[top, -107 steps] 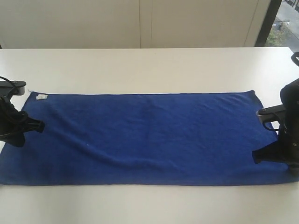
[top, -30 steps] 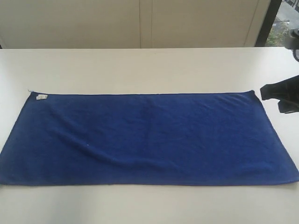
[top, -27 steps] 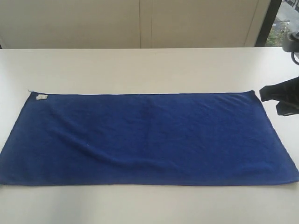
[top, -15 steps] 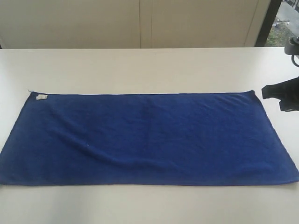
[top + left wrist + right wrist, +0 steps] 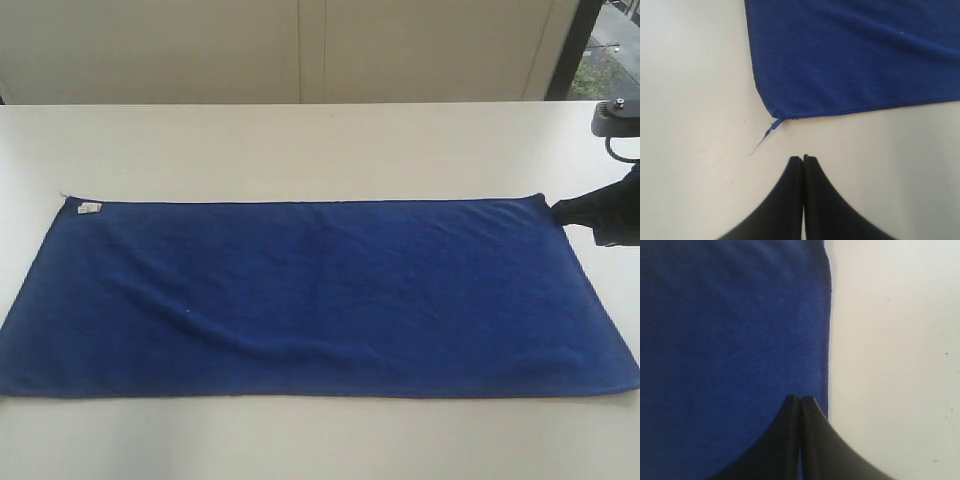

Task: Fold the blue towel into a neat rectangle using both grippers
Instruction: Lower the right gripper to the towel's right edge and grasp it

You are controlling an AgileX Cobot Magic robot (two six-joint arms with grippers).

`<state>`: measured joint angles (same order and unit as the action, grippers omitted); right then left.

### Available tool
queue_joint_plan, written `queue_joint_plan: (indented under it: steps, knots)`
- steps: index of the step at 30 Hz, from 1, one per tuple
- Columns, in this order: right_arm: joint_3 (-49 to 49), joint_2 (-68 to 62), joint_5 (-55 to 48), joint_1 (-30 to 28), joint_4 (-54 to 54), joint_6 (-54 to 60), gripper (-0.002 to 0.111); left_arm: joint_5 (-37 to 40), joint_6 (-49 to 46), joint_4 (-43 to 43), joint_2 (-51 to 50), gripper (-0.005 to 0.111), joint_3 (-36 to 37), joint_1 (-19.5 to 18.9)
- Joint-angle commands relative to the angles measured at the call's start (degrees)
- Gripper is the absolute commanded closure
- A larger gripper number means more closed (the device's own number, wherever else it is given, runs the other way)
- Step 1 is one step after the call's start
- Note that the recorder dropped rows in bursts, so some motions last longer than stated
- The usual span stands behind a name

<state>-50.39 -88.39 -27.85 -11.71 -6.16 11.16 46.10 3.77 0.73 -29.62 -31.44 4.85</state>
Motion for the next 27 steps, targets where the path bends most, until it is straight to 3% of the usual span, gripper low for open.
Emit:
queue_joint_plan:
  steps: [1,6,12,19,27]
  knots:
    - [-0.3,-2.0,0.9,-0.4,-2.2,0.2,0.108,0.5,-0.1,0.5,0.3,0.107,0.3,-0.1]
    - [-1.3,-3.9,-1.9,-0.4,-9.7,0.4,0.108,0.5,-0.1,0.5,0.3,0.107,0.3,-0.1]
    - [-8.1,-6.6,-9.4,-2.2,-9.6,3.0,0.108,0.4,-0.1,0.5,0.3,0.107,0.3,-0.1]
    - [-8.2,-9.8,-7.1,-2.7,-4.4,6.8,0.107,0.4,-0.1,0.5,0.3,0.107,0.3,-0.1]
    - [-8.2,-15.0,-0.6,-2.7,-3.9,6.9,0.078,0.2,-0.1,0.5,0.3,0.107,0.3,-0.1]
